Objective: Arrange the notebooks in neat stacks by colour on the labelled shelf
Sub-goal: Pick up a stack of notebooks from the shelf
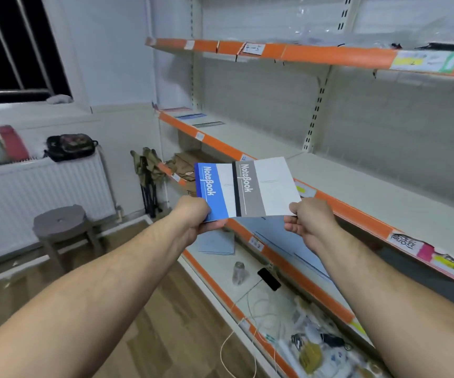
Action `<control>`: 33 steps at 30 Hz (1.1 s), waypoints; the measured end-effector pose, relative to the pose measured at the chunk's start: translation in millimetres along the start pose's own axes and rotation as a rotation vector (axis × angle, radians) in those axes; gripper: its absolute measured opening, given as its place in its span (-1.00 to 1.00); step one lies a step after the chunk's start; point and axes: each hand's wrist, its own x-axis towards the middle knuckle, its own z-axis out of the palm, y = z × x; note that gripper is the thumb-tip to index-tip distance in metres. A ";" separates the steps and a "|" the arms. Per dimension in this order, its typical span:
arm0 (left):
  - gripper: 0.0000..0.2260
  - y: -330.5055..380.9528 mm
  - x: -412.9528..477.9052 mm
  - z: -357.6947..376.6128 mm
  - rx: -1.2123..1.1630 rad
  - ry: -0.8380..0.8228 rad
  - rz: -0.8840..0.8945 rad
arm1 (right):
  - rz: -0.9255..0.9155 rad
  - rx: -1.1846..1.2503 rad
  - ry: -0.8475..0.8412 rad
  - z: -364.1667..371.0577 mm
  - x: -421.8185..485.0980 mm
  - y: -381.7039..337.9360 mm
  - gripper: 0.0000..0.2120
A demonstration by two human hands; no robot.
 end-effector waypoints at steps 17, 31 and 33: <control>-0.81 96.5 220.1 -65.1 -0.011 0.260 0.015 | -0.020 -0.053 -0.233 205.9 215.2 -63.5 -0.81; -0.84 150.9 388.1 -130.9 -0.033 0.282 0.016 | 0.016 -0.046 -0.265 350.2 337.8 -89.2 -0.86; -0.84 160.3 420.0 -145.7 -0.042 0.262 0.008 | 0.008 -0.048 -0.245 375.9 354.1 -93.2 -0.87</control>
